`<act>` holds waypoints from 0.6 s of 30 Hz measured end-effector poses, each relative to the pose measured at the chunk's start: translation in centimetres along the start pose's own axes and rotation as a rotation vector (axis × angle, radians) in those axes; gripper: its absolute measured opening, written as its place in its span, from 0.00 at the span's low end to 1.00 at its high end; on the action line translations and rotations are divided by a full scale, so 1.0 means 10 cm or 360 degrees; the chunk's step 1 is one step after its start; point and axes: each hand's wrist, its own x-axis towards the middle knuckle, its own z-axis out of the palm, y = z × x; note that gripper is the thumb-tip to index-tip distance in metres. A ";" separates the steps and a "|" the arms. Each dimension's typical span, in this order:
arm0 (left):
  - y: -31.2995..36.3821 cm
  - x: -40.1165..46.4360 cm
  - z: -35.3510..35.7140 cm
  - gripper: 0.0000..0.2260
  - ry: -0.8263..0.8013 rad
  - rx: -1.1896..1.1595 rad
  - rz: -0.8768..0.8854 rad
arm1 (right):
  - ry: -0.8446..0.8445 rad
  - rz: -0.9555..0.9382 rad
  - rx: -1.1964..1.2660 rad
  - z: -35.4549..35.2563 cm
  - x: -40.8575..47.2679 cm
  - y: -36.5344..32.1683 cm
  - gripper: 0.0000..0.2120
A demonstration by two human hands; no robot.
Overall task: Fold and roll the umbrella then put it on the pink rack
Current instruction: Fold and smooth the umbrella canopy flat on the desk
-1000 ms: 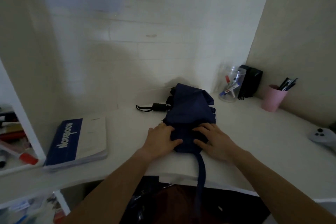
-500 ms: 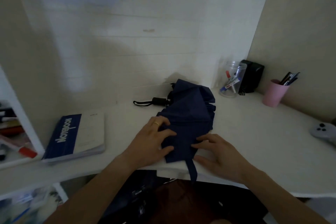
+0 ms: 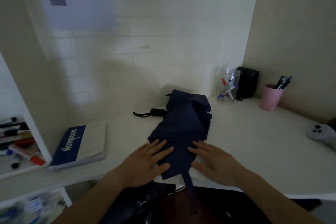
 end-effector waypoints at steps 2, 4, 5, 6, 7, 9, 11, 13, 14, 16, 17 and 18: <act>-0.01 -0.01 0.03 0.26 0.0036 0.0010 0.0000 | 0.0078 0.0036 0.0138 -0.09 -0.01 -0.01 0.26; 0.01 -0.03 0.06 0.25 0.0062 0.0019 0.0009 | 0.0447 0.0131 0.0370 -0.22 0.10 -0.04 0.19; 0.02 -0.03 0.06 0.25 0.0084 0.0026 0.0011 | 0.0704 0.0215 0.0488 -0.30 0.21 -0.04 0.16; 0.03 -0.03 0.06 0.25 0.0102 0.0025 0.0010 | 0.0908 0.0347 0.0579 -0.39 0.33 -0.03 0.15; 0.04 -0.03 0.05 0.25 0.0115 0.0017 0.0011 | 0.1010 0.0509 0.0670 -0.49 0.46 -0.02 0.17; 0.05 -0.04 0.02 0.24 0.0127 -0.0006 0.0017 | 0.0881 0.0827 0.0986 -0.63 0.73 0.02 0.24; 0.07 -0.05 0.01 0.24 0.0153 -0.0018 0.0024 | 0.0667 0.0955 0.1475 -0.70 0.95 0.05 0.25; 0.08 -0.07 -0.01 0.24 0.0165 -0.0036 0.0027 | 0.0616 0.0939 0.1730 -0.74 1.05 0.05 0.16; 0.08 -0.07 -0.01 0.24 0.0169 -0.0045 0.0029 | 0.0644 0.0893 0.1767 -0.76 1.05 0.04 0.11; 0.08 -0.07 -0.02 0.25 0.0182 -0.0045 0.0034 | 0.0684 0.0790 0.1854 -0.79 0.98 0.01 0.07; 0.09 -0.07 -0.02 0.25 0.0189 -0.0035 0.0036 | 0.0676 0.0729 0.1903 -0.81 0.91 -0.01 0.06; 0.09 -0.07 -0.01 0.25 0.0195 -0.0027 0.0038 | 0.0653 0.0660 0.1946 -0.81 0.84 -0.02 0.06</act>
